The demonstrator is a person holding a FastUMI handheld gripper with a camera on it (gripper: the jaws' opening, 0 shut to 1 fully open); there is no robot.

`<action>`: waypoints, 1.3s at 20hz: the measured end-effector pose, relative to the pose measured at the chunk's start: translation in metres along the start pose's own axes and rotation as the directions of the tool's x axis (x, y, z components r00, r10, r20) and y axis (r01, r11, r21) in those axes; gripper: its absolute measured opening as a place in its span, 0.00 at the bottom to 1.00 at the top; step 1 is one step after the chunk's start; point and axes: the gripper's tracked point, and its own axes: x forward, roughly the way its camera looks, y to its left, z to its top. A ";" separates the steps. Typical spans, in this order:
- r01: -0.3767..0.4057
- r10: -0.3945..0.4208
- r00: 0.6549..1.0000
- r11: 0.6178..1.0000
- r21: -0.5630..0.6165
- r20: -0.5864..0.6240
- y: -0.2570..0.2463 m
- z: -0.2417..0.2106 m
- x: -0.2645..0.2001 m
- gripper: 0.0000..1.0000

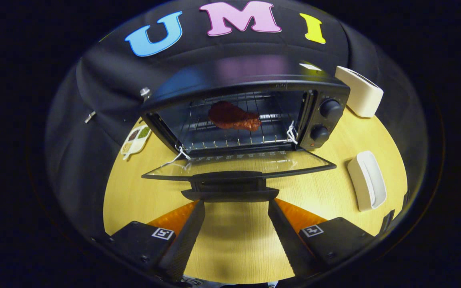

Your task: Open the toaster oven, put the food inside, and close the toaster oven door.

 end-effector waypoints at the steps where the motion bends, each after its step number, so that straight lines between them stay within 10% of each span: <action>1: -0.004 0.004 1.000 1.000 0.004 0.013 0.001 0.009 0.000 0.99; 18: 0.015 -0.002 0.965 0.999 -0.048 0.264 -0.019 0.096 -0.053 0.99; 26: 0.057 -0.002 0.865 0.994 -0.094 0.502 -0.058 0.175 -0.140 0.99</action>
